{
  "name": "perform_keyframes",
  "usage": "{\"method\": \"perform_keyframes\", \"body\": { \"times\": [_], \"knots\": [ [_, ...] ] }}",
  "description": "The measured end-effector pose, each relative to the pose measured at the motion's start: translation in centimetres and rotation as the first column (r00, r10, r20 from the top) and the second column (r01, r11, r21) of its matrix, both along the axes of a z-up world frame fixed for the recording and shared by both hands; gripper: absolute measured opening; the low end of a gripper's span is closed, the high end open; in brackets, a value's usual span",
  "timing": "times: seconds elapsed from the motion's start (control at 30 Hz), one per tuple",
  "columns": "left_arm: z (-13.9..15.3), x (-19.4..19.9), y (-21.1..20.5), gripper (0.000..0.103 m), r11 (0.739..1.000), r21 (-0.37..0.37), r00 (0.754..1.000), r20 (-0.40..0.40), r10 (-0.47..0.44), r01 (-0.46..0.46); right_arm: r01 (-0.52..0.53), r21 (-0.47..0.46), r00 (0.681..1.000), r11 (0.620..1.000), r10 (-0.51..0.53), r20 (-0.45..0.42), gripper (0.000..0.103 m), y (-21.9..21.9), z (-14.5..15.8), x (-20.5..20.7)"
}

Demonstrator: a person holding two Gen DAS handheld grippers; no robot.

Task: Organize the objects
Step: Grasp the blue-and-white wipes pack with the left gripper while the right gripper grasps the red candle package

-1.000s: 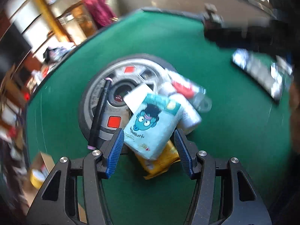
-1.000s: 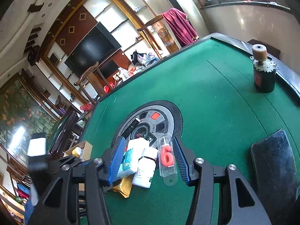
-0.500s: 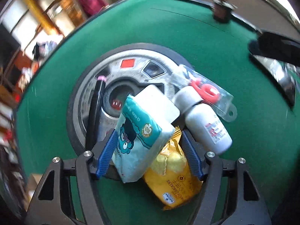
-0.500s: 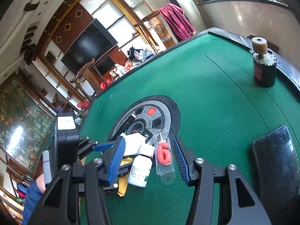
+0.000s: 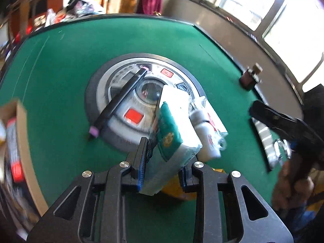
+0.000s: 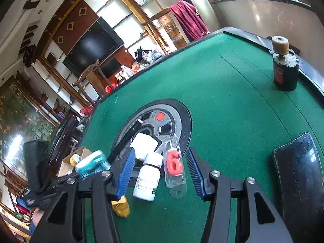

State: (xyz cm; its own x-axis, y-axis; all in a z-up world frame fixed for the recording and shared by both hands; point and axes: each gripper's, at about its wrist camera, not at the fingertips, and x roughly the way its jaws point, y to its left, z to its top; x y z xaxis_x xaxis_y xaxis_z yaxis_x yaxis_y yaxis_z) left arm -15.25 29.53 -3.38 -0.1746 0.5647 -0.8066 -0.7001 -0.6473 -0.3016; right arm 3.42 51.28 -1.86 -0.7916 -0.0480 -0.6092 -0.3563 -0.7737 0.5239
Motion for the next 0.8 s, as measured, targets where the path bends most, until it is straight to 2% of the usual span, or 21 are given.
{"method": "perform_keyframes", "body": {
  "times": [0.1, 0.13, 0.27, 0.33, 0.57, 0.63, 0.77, 0.8],
  "knots": [
    [0.3, 2.0, -3.2, 0.025, 0.996, 0.061, 0.997, 0.03, 0.068, -0.069, 0.001, 0.029, 0.999, 1.0, -0.002, 0.037, 0.053, -0.3, -0.4, -0.4],
    [-0.1, 2.3, -4.2, 0.025, 0.991, 0.095, 0.994, 0.062, 0.088, -0.094, -0.005, 0.054, 0.998, 0.999, 0.001, 0.067, 0.053, -0.6, -0.6, -0.8],
    [-0.9, 3.5, -6.8, 0.025, 0.977, 0.16, 0.986, 0.105, 0.126, -0.142, -0.045, 0.146, 0.986, 0.988, 0.02, 0.164, 0.051, -1.9, -1.8, -2.1],
    [-1.0, 3.8, -7.1, 0.025, 0.975, 0.173, 0.987, 0.103, 0.124, -0.141, -0.062, 0.195, 0.979, 0.979, 0.022, 0.201, 0.045, -2.4, -2.4, -2.6],
    [-1.4, 3.6, -6.7, 0.026, 0.967, 0.207, 0.987, 0.099, 0.128, -0.147, -0.105, 0.302, 0.959, 0.948, 0.017, 0.282, 0.044, -3.6, -4.2, -4.1],
    [-1.7, 3.3, -6.9, 0.029, 0.962, 0.221, 0.983, 0.116, 0.14, -0.163, -0.123, 0.321, 0.959, 0.939, 0.03, 0.28, 0.041, -4.0, -4.2, -4.5],
    [-2.1, 2.9, -6.9, 0.037, 0.961, 0.217, 0.98, 0.138, 0.141, -0.169, -0.174, 0.41, 0.945, 0.895, 0.036, 0.324, 0.038, -5.6, -5.1, -6.1],
    [-2.2, 2.9, -6.9, 0.037, 0.962, 0.217, 0.981, 0.136, 0.141, -0.168, -0.173, 0.416, 0.947, 0.893, 0.035, 0.318, 0.035, -5.7, -5.0, -6.1]
  ]
}}
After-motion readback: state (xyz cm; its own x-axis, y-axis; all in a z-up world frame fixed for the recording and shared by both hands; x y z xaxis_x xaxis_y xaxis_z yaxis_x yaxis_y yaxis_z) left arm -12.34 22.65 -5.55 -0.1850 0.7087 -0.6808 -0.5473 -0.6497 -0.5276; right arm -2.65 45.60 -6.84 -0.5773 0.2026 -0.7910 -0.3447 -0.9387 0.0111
